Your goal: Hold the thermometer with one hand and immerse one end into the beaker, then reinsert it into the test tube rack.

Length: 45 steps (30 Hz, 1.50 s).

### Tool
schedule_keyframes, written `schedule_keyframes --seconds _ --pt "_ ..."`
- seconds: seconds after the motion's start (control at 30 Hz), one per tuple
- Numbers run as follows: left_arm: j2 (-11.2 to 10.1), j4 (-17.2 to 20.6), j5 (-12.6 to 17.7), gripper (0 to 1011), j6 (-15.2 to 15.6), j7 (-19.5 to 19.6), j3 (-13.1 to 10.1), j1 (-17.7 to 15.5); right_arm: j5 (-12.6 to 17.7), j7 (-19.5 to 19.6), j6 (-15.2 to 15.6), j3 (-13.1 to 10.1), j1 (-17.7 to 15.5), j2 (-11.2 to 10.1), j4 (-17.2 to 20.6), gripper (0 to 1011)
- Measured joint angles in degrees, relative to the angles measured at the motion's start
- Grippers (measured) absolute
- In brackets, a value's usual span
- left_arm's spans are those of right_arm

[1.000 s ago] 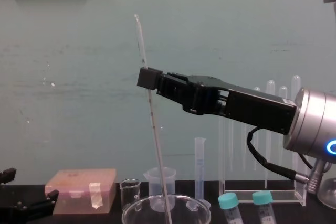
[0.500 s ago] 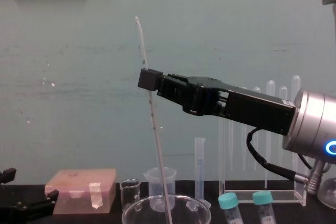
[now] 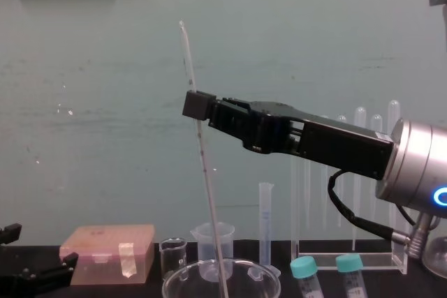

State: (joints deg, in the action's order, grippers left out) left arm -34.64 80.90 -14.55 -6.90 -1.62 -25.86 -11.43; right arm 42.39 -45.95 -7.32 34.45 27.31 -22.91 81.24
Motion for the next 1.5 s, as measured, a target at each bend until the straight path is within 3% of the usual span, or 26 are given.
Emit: schedule_keyframes --seconds 1.17,1.5 --pt "0.00 0.00 0.00 1008 0.00 0.00 0.00 0.00 0.00 0.18 -0.60 -1.08 0.71 -0.62 2.16 53" --pt "0.00 0.00 0.00 1008 0.00 0.00 0.00 0.00 5.19 1.54 2.24 -4.33 4.09 -0.46 6.69 53"
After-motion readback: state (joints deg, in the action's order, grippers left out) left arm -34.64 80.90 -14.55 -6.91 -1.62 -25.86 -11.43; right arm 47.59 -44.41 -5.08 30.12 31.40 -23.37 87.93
